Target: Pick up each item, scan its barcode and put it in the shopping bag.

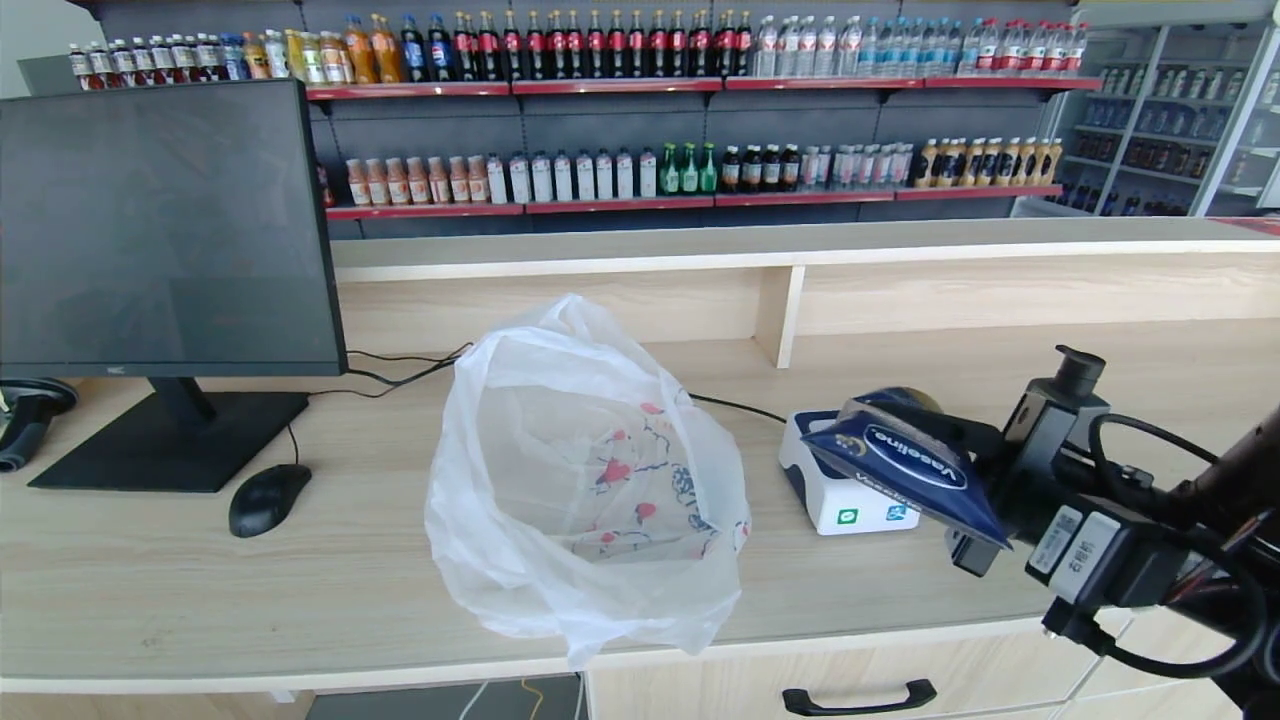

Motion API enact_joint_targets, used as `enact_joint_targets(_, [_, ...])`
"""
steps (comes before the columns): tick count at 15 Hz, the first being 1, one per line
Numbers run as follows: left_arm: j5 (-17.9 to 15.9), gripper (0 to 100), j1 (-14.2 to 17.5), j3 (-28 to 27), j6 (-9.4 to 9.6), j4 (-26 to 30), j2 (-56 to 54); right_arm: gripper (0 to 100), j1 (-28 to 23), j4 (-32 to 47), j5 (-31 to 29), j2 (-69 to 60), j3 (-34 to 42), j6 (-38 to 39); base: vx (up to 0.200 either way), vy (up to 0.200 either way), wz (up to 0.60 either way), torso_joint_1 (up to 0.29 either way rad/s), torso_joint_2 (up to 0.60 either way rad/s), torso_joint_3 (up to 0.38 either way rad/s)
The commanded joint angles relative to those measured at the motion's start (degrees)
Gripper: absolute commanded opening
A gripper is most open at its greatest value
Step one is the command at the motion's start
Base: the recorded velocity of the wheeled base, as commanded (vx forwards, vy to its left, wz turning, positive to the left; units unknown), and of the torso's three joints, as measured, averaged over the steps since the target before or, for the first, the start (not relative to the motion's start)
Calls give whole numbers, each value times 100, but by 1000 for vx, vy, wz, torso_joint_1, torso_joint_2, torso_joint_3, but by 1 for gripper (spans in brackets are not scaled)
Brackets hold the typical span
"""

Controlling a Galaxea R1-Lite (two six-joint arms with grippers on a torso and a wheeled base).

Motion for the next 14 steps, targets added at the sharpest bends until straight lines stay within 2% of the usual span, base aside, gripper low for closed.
enact_joint_targets(1, [1,100,1,1,1,-1,-2,0,174,-6,-8,-453,107,220,0,0,0,0,0,0])
enact_joint_targets(5, [1,100,1,1,-8,-1,-2,0,359,-6,-114,-954,195,704,0,0,0,0,0,0])
enact_joint_targets(8, [1,100,1,1,-8,-1,-2,0,578,-6,-1036,-1508,880,1741,0,0,0,0,0,0])
enact_joint_targets(9, [1,100,1,1,1,-1,-2,0,596,-6,-1159,-1604,1091,1969,0,0,0,0,0,0])
enact_joint_targets(14, [1,100,1,1,1,-1,-2,0,614,-6,-1212,-1930,1364,3894,0,0,0,0,0,0])
